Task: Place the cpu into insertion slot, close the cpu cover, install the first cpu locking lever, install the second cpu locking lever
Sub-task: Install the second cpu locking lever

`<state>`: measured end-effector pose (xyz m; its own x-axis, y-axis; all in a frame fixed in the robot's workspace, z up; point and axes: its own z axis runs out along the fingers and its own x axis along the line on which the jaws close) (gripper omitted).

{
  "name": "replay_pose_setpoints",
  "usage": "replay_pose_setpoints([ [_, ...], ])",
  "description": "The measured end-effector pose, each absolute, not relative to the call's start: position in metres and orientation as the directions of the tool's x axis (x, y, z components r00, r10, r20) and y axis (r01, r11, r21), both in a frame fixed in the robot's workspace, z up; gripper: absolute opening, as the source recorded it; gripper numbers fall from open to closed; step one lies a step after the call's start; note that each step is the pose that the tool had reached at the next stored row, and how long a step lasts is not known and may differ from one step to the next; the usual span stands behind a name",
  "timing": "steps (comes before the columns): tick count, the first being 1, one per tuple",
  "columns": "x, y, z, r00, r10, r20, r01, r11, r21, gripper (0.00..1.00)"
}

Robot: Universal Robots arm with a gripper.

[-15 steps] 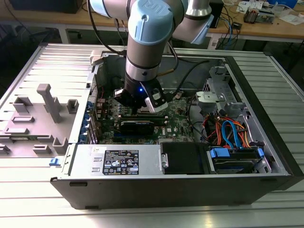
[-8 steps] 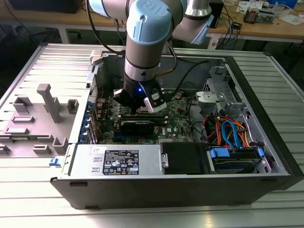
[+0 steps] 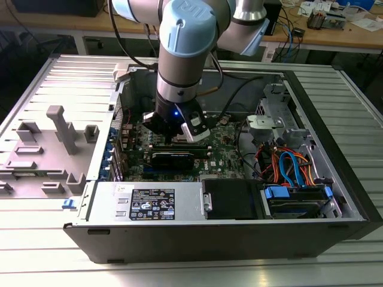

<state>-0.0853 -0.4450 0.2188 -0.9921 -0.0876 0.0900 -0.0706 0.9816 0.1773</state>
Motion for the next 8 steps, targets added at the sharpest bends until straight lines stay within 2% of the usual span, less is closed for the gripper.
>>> replay_pose_setpoints([
  [8, -0.0833, -0.4502, 0.2181, -0.992, -0.087, 0.09, -0.07, 0.982, 0.177, 0.11],
])
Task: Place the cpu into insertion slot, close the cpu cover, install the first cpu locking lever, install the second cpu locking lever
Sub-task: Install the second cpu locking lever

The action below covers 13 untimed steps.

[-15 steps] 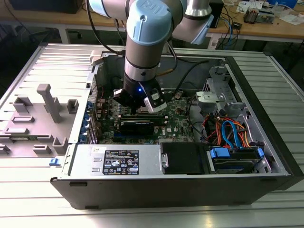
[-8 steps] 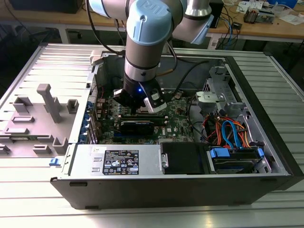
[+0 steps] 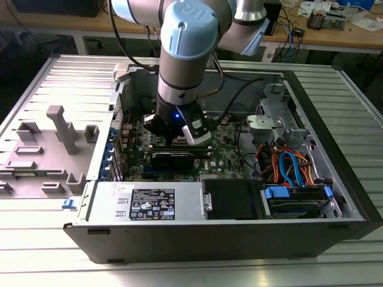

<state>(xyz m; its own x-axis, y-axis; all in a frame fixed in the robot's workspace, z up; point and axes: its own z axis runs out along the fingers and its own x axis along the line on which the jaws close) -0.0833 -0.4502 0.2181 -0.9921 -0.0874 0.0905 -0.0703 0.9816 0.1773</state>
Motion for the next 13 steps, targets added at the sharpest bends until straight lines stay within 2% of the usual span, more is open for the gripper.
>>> replay_pose_setpoints([
  [4, -0.09, -0.451, 0.214, -0.992, -0.088, 0.09, -0.07, 0.981, 0.181, 0.11],
  [6, -0.091, -0.449, 0.209, -0.992, -0.091, 0.087, -0.071, 0.974, 0.217, 0.11],
  [7, -0.091, -0.449, 0.208, -0.992, -0.092, 0.086, -0.07, 0.973, 0.222, 0.11],
  [13, -0.091, -0.449, 0.206, -0.992, -0.092, 0.086, -0.071, 0.972, 0.226, 0.11],
])
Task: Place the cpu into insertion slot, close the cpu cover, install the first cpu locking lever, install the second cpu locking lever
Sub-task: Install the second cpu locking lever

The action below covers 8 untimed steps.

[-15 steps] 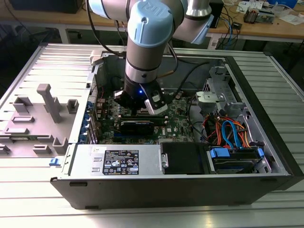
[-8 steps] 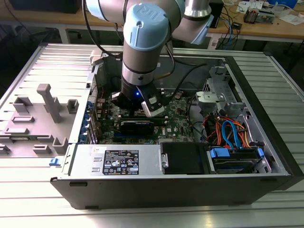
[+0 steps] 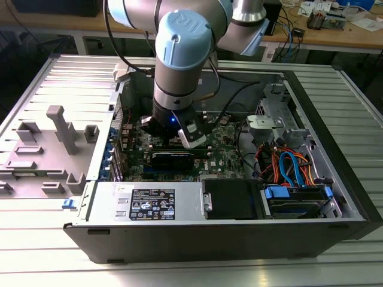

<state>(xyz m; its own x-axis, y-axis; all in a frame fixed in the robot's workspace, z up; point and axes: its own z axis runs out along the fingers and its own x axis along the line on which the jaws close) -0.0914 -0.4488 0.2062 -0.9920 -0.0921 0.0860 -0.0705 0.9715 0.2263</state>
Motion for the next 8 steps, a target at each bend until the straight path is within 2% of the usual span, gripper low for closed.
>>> replay_pose_setpoints([
  [8, -0.0914, -0.4487, 0.2046, -0.992, -0.093, 0.085, -0.07, 0.97, 0.232, 0.11],
])
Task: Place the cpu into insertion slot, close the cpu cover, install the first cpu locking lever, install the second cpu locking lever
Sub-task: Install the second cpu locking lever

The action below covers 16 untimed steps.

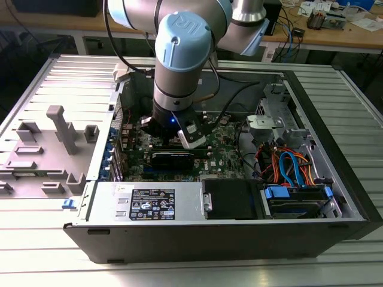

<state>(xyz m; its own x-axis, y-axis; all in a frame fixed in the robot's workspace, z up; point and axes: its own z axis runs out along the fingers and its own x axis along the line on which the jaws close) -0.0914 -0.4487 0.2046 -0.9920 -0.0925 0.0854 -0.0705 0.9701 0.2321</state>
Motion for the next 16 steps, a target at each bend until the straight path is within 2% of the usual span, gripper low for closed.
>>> replay_pose_setpoints([
  [16, -0.0914, -0.4487, 0.2028, -0.992, -0.093, 0.085, -0.07, 0.969, 0.236, 0.11],
])
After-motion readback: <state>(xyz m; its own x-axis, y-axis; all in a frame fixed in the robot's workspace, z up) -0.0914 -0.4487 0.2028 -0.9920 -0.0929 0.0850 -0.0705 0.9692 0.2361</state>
